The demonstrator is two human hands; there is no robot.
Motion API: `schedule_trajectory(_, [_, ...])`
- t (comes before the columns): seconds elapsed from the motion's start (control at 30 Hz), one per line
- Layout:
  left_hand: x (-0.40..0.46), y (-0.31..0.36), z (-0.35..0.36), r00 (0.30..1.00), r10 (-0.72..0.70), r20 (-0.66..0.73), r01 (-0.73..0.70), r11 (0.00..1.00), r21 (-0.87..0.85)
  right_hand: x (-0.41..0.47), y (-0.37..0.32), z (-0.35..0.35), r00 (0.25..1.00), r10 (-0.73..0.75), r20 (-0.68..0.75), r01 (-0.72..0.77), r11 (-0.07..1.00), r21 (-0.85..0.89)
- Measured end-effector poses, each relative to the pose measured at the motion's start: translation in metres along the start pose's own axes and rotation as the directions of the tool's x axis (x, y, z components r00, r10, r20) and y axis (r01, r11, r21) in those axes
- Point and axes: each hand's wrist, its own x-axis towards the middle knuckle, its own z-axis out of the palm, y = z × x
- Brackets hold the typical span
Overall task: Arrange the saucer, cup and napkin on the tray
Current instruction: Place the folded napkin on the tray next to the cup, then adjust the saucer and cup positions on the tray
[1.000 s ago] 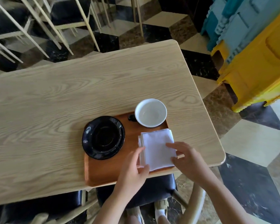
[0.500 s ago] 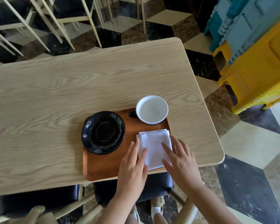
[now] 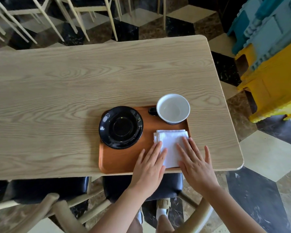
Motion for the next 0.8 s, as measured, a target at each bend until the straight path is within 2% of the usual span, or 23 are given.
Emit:
schedule_trajectory(0.23, [-0.004,-0.009,-0.019,0.999,0.049,-0.01,-0.049,0.998,0.043,0.007,-0.031,-0.006,0.996,0.049,-0.078,-0.047,0.999,0.021])
schedule_trajectory(0.4, [-0.018,-0.05,-0.046,0.996,-0.014,-0.088,0.018,0.999,0.041,0.03,-0.076,-0.01,0.991,-0.059,-0.12,0.065,0.997,0.048])
schedule_trajectory(0.57, [-0.042,-0.1,-0.056,0.995,-0.088,-0.042,0.091,0.991,0.103,0.052,-0.117,-0.005,0.972,-0.201,-0.124,0.204,0.979,0.011])
schedule_trajectory(0.67, [-0.052,-0.12,-0.056,0.988,-0.151,-0.019,0.152,0.979,0.135,0.059,-0.128,0.002,0.971,-0.226,-0.083,0.227,0.974,0.002])
schedule_trajectory(0.8, [-0.058,-0.13,-0.051,0.986,-0.167,-0.001,0.167,0.984,0.062,0.061,-0.135,0.005,0.974,-0.213,-0.074,0.213,0.977,-0.006])
